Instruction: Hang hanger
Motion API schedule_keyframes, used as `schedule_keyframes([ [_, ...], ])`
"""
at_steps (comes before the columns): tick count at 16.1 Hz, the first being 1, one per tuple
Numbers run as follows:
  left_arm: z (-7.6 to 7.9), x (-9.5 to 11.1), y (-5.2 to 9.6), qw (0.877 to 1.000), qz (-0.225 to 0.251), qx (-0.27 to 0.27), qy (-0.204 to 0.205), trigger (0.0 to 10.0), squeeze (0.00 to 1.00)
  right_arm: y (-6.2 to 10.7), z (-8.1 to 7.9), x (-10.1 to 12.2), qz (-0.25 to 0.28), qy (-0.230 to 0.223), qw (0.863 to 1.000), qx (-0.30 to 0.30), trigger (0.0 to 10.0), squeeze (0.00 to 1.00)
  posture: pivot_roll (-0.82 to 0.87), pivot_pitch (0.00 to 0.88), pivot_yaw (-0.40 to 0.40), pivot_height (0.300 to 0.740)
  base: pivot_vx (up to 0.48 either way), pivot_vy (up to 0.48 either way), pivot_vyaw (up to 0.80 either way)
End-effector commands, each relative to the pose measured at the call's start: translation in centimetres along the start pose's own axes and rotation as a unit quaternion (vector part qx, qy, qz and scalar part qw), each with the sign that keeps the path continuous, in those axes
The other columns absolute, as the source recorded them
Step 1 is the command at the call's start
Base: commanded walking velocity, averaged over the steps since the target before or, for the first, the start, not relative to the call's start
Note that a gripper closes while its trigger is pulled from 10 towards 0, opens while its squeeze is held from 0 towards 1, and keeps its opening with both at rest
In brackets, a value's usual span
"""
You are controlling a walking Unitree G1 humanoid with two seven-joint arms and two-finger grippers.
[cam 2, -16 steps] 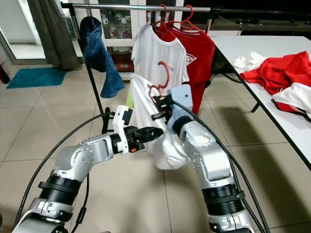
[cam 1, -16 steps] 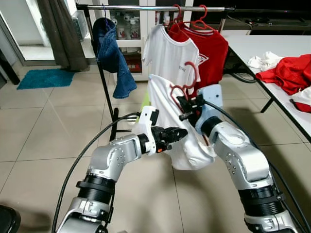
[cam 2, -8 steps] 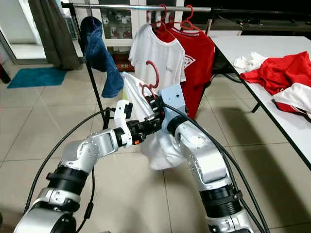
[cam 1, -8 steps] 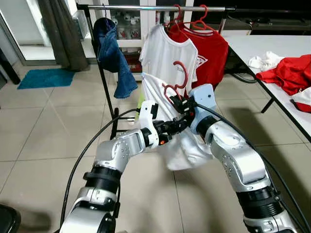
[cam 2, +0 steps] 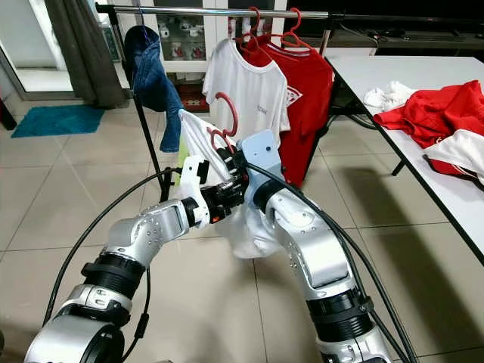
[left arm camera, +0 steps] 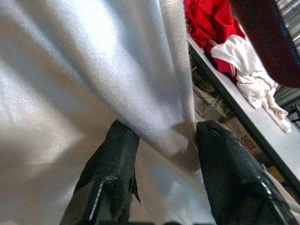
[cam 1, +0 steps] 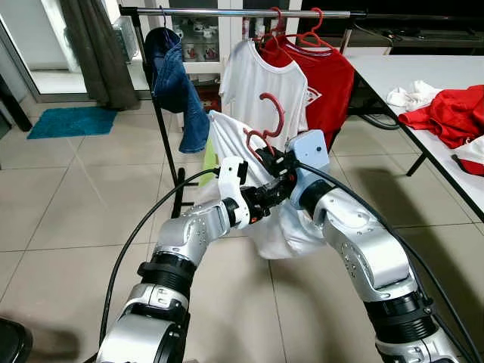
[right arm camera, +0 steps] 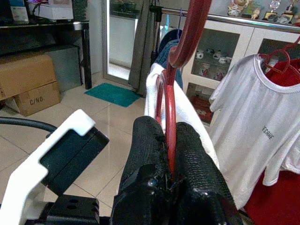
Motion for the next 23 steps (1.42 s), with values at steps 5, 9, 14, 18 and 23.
schedule_keyframes([
  [5, -0.4, 0.2, -0.1, 1.000, 0.006, 0.008, -0.014, 0.0, 0.00, 0.1, 0.2, 1.1, 0.020, 0.008, 1.000, -0.001, 10.0, 0.00, -0.15, 0.000, 0.011, 0.740, 0.000, 0.000, 0.00],
  [9, -0.3, 0.2, -0.1, 1.000, 0.011, 0.004, -0.019, 0.0, 0.00, 0.1, 0.3, 1.0, 0.018, 0.008, 1.000, -0.004, 10.0, 0.00, -0.15, 0.000, 0.010, 0.740, 0.000, 0.000, 0.00],
  [14, 0.1, -0.1, -0.1, 0.998, -0.002, -0.006, -0.069, 0.0, 0.00, 0.2, 1.0, 0.4, 0.004, 0.012, 1.000, -0.021, 10.0, 0.00, -0.15, 0.000, 0.010, 0.740, 0.000, 0.000, 0.00],
  [18, 0.9, -0.9, 0.3, 0.968, -0.038, -0.010, -0.249, 0.0, 0.00, 0.7, 3.8, -1.7, -0.053, 0.028, 0.994, -0.086, 10.0, 0.00, -0.15, 0.000, 0.005, 0.740, 0.000, 0.000, 0.00],
  [23, 1.9, 1.5, 1.3, 0.944, 0.017, 0.006, -0.330, 0.0, 0.00, 0.8, 4.4, -2.4, -0.072, 0.033, 0.992, -0.099, 10.0, 0.00, -0.15, 0.000, -0.001, 0.740, 0.000, 0.000, 0.00],
])
Point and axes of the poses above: a point about 5 cm out from each wrist's last joint towards the gripper, its own y axis pointing back from the gripper into the wrist, its own x axis along the axis of the wrist's last joint, z = x × y, the point moved 6 cm from there along -y, pointing out of the wrist towards the gripper, and after that the axes turned 6 degrees about -y, right-handed, at the moved point
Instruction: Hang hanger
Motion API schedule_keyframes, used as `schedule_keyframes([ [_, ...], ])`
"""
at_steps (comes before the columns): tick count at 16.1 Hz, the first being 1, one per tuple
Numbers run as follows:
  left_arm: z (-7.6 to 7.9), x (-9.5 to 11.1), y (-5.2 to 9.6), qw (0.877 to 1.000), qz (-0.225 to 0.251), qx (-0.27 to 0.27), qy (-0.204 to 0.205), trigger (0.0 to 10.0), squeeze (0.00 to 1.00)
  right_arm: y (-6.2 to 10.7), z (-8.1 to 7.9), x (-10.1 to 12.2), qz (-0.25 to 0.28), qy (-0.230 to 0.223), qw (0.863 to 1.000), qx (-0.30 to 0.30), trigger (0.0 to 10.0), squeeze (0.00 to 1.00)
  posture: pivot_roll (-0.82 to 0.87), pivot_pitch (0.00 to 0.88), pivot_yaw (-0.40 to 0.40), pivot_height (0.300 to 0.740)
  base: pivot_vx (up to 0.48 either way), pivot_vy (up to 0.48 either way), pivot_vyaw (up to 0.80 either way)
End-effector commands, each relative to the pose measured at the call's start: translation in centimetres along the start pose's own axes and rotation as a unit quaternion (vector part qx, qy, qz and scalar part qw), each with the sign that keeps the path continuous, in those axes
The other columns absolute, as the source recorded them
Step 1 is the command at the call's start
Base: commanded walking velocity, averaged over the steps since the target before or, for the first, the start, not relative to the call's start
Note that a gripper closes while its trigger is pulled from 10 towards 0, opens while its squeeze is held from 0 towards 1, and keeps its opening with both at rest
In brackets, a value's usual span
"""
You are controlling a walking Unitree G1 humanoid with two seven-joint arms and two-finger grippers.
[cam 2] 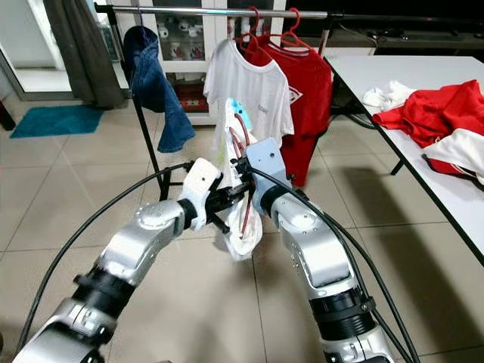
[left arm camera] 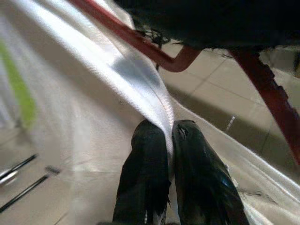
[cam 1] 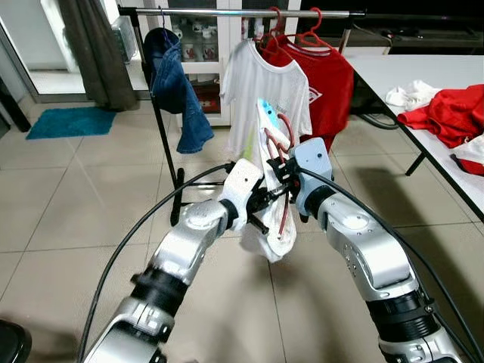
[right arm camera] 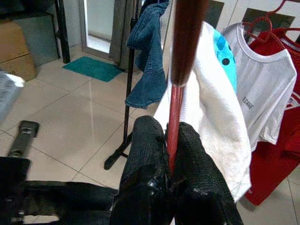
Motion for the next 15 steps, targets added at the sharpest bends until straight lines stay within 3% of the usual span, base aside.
schedule_keyframes([
  [1, -0.3, 2.6, 0.3, 0.996, 0.062, 0.012, 0.057, 0.0, 0.00, 0.2, 2.4, -0.4, -0.016, 0.013, 0.999, -0.050, 10.0, 0.00, -0.15, 0.000, -0.003, 0.740, 0.000, 0.000, 0.00],
  [2, -0.7, 2.9, 0.5, 0.988, 0.081, 0.021, 0.130, 0.0, 0.00, 0.2, 2.4, -0.4, -0.017, 0.013, 0.999, -0.049, 10.0, 0.00, -0.15, 0.000, -0.004, 0.740, 0.000, 0.000, 0.00],
  [3, -0.7, 3.1, 0.6, 0.982, 0.090, 0.018, 0.165, 0.0, 0.00, 0.2, 2.4, -0.4, -0.018, 0.012, 0.999, -0.048, 10.0, 0.00, -0.15, 0.000, -0.004, 0.740, 0.000, 0.000, 0.00],
  [5, -0.1, 4.1, 0.9, 0.958, 0.125, -0.015, 0.258, 0.0, 0.00, 0.2, 2.3, -0.4, -0.018, 0.011, 0.999, -0.045, 10.0, 0.00, -0.15, 0.000, -0.009, 0.740, 0.000, 0.000, 0.00],
  [7, 0.1, 5.1, 1.6, 0.928, 0.174, -0.051, 0.327, 0.0, 0.00, 0.1, 2.2, -0.4, -0.018, 0.009, 0.999, -0.044, 10.0, 0.00, -0.15, 0.000, -0.010, 0.740, 0.000, 0.000, 0.00],
  [8, 0.0, 5.6, 2.3, 0.901, 0.206, -0.077, 0.373, 0.0, 0.00, 0.1, 2.3, -0.3, -0.018, 0.007, 0.999, -0.044, 10.0, 0.00, -0.15, 0.000, -0.009, 0.740, 0.000, 0.000, 0.00],
  [10, -0.4, 6.2, 3.1, 0.883, 0.233, -0.090, 0.398, 0.0, 0.00, 0.1, 2.3, -0.4, -0.018, 0.006, 0.999, -0.045, 10.0, 0.00, -0.15, 0.000, -0.007, 0.740, 0.000, 0.000, 0.00],
  [13, -0.1, 7.0, 3.7, 0.874, 0.250, -0.113, 0.401, 0.0, 0.00, 0.1, 2.4, -0.5, -0.019, 0.004, 0.999, -0.047, 10.0, 0.00, -0.15, 0.000, -0.003, 0.740, 0.000, 0.000, 0.00],
  [14, 0.0, 7.2, 3.8, 0.873, 0.252, -0.117, 0.400, 0.0, 0.00, 0.1, 2.4, -0.5, -0.019, 0.003, 0.999, -0.046, 10.0, 0.00, -0.15, 0.000, -0.003, 0.740, 0.000, 0.000, 0.00],
  [15, 0.2, 7.0, 3.6, 0.889, 0.239, -0.111, 0.375, 0.0, 0.00, 0.1, 2.4, -0.5, -0.019, 0.003, 0.999, -0.047, 10.0, 0.00, -0.15, 0.000, 0.000, 0.740, 0.000, 0.000, 0.00],
])
Point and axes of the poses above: a point about 5 cm out from each wrist's last joint towards the gripper, its own y axis pointing back from the gripper into the wrist, its own x axis along the axis of the wrist's last joint, z = x × y, the point moved 6 cm from there along -y, pointing out of the wrist towards the gripper, and after that the axes turned 6 degrees about -y, right-handed, at the moved point
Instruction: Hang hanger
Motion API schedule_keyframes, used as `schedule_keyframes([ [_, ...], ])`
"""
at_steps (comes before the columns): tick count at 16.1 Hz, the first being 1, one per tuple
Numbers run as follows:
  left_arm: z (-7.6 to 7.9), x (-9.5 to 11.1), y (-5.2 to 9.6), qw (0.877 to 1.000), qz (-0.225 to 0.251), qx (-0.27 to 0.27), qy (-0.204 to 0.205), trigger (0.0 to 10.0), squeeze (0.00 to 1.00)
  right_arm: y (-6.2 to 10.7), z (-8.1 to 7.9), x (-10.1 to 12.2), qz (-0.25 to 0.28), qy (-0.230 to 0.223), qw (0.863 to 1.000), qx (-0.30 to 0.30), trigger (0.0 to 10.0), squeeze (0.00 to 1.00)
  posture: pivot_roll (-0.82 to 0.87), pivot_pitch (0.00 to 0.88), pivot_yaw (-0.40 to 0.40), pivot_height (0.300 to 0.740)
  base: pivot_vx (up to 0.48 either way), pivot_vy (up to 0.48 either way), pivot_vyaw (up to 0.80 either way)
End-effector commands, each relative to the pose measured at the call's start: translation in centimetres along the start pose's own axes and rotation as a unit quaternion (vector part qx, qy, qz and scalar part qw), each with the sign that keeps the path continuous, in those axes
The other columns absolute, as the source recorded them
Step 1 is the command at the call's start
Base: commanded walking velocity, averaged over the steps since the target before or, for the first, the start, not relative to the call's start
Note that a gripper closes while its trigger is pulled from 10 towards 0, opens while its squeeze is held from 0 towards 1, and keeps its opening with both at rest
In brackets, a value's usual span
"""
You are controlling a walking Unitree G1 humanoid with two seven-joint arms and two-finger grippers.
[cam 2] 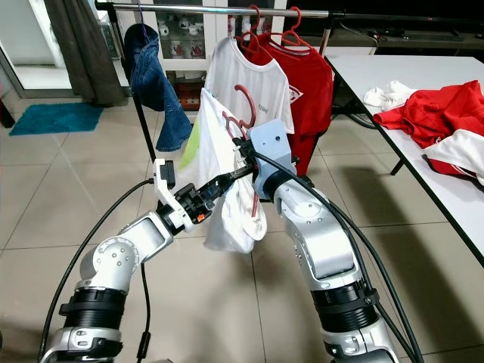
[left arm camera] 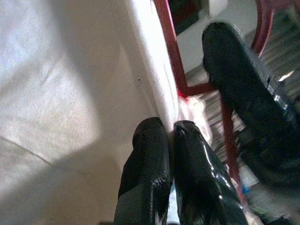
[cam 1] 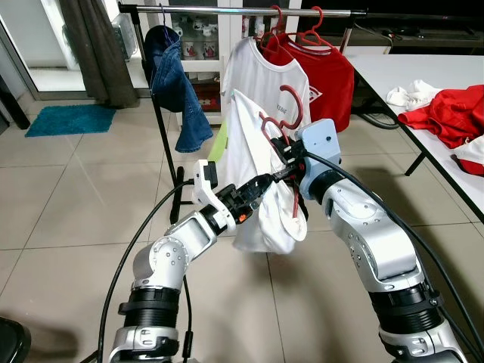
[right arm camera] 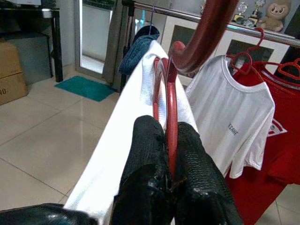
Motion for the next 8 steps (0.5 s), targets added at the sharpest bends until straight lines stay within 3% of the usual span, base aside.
schedule_keyframes([
  [1, 3.7, 2.6, -0.9, 0.994, 0.035, -0.075, -0.072, 0.5, 0.00, 0.3, 1.7, -3.4, -0.064, -0.008, 0.997, -0.033, 10.0, 0.00, -0.15, 0.000, 0.000, 0.740, 0.000, 0.000, 0.00],
  [2, 3.1, 1.9, -1.1, 0.991, 0.007, -0.052, -0.123, 4.9, 0.00, 0.3, 1.7, -3.4, -0.064, -0.009, 0.997, -0.034, 10.0, 0.00, -0.15, 0.000, 0.002, 0.740, 0.000, 0.000, 0.00],
  [3, 2.6, 1.5, -1.3, 0.987, -0.010, -0.032, -0.155, 10.0, 0.00, 0.3, 1.7, -3.3, -0.064, -0.009, 0.997, -0.035, 10.0, 0.00, -0.15, 0.000, 0.004, 0.740, 0.000, 0.000, 0.00],
  [4, 2.3, 1.5, -1.4, 0.986, -0.012, -0.024, -0.162, 10.0, 0.00, 0.3, 1.7, -3.3, -0.063, -0.009, 0.997, -0.035, 10.0, 0.00, -0.15, 0.000, 0.006, 0.740, 0.000, 0.000, 0.00],
  [5, 2.1, 1.6, -1.5, 0.986, -0.011, -0.017, -0.166, 10.0, 1.00, 0.3, 1.8, -3.3, -0.063, -0.009, 0.997, -0.036, 10.0, 0.00, -0.15, 0.000, 0.006, 0.740, 0.000, 0.000, 0.00],
  [8, 1.7, 1.6, -1.5, 0.985, -0.013, -0.011, -0.174, 10.0, 1.00, 0.4, 1.8, -3.4, -0.063, -0.010, 0.997, -0.037, 10.0, 0.00, -0.15, 0.000, 0.009, 0.740, 0.000, 0.000, 0.00],
])
Point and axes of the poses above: a point about 5 cm out from each wrist's last joint towards the gripper, its own y axis pointing back from the gripper into the wrist, its own x axis along the axis of the wrist's last joint, z = x × y, the point moved 6 cm from there along -y, pointing out of the wrist towards the gripper, and after that the axes turned 6 degrees about -y, right-handed, at the moved point
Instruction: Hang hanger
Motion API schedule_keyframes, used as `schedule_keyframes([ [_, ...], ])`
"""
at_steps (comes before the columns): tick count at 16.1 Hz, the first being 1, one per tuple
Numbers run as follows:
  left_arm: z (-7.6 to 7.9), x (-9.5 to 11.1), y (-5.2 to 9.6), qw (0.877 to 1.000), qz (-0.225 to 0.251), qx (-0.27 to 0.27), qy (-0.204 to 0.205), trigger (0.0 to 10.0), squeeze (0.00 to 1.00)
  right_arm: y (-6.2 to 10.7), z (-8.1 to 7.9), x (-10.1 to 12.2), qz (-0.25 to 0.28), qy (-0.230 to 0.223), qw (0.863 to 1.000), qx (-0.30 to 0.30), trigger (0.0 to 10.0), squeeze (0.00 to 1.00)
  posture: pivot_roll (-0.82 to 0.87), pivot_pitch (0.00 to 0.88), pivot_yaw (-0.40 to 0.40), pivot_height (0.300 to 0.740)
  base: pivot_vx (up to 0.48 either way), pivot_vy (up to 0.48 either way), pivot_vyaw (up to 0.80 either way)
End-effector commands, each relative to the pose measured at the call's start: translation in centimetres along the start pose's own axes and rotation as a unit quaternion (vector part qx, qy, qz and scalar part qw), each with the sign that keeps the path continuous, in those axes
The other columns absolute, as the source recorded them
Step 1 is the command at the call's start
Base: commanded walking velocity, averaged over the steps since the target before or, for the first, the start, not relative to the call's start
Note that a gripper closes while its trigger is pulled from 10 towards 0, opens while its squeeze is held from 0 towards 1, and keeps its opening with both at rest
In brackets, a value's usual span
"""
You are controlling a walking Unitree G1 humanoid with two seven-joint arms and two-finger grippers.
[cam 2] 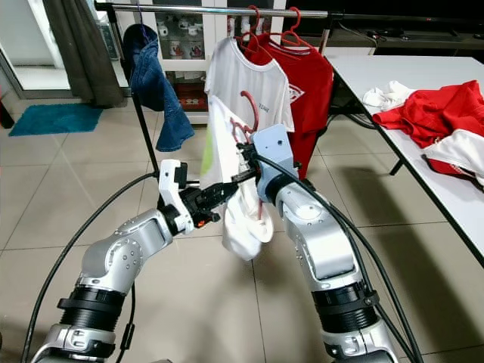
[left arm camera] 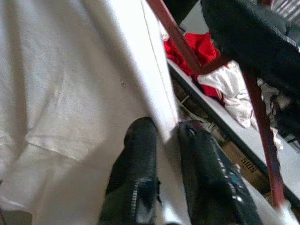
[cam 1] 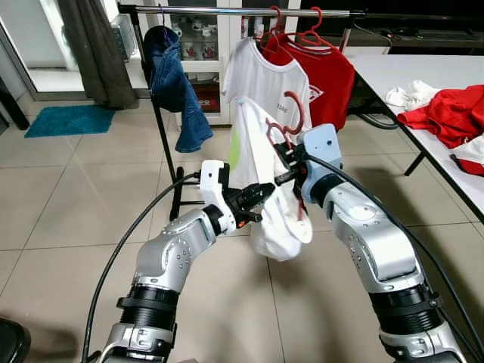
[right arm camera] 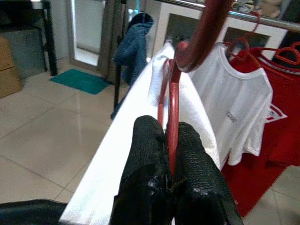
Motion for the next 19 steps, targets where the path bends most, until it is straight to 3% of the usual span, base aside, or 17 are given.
schedule_keyframes([
  [1, 1.9, 3.2, -0.8, 0.997, 0.051, -0.039, -0.038, 10.0, 0.00, 0.2, 0.8, -2.5, -0.048, -0.002, 0.999, -0.016, 10.0, 0.00, -0.15, 0.000, 0.008, 0.740, 0.000, 0.000, 0.00],
  [4, 2.4, 3.1, -1.2, 0.996, 0.054, -0.060, -0.027, 10.0, 0.00, 0.1, 0.7, -2.4, -0.047, -0.001, 0.999, -0.014, 10.0, 0.00, -0.15, 0.000, 0.005, 0.740, 0.000, 0.000, 0.00],
  [6, 2.5, 3.0, -1.4, 0.996, 0.051, -0.067, -0.026, 2.5, 0.00, 0.0, 0.8, -2.4, -0.046, 0.000, 0.999, -0.013, 10.0, 0.00, -0.15, 0.000, 0.003, 0.740, 0.000, 0.000, 0.00],
  [7, 2.5, 3.0, -1.4, 0.996, 0.051, -0.067, -0.026, 0.0, 0.00, 0.0, 0.8, -2.4, -0.046, 0.000, 0.999, -0.013, 10.0, 0.00, -0.15, 0.000, 0.003, 0.740, 0.000, 0.000, 0.00],
  [16, 2.4, 3.1, -1.2, 0.995, 0.052, -0.070, -0.041, 0.0, 0.00, 0.1, 0.7, -2.6, -0.049, 0.001, 0.999, -0.013, 10.0, 0.00, -0.15, 0.000, 0.003, 0.740, 0.000, 0.000, 0.00],
  [17, 2.0, 2.9, -1.2, 0.996, 0.042, -0.052, -0.054, 3.0, 0.00, 0.0, 0.7, -2.6, -0.050, 0.001, 0.999, -0.013, 10.0, 0.00, -0.15, 0.000, 0.003, 0.740, 0.000, 0.000, 0.00],
  [18, 2.0, 2.4, -1.0, 0.995, 0.026, -0.052, -0.075, 10.0, 0.00, 0.1, 0.7, -2.7, -0.050, 0.000, 0.999, -0.013, 10.0, 0.00, -0.15, 0.000, 0.003, 0.740, 0.000, 0.000, 0.00],
  [19, 1.5, 1.7, -0.7, 0.995, 0.006, -0.040, -0.092, 10.0, 0.00, 0.1, 0.7, -2.7, -0.050, -0.001, 0.999, -0.014, 10.0, 0.00, -0.15, 0.000, 0.006, 0.740, 0.000, 0.000, 0.00],
])
Point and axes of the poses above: a point about 5 cm out from each wrist's last joint towards the gripper, its own y axis pointing back from the gripper into the wrist, its own x axis along the axis of the wrist's last joint, z = x × y, the point moved 6 cm from there along -y, pointing out of the wrist towards the gripper, and after that the axes turned 6 degrees about -y, right-handed, at the moved point
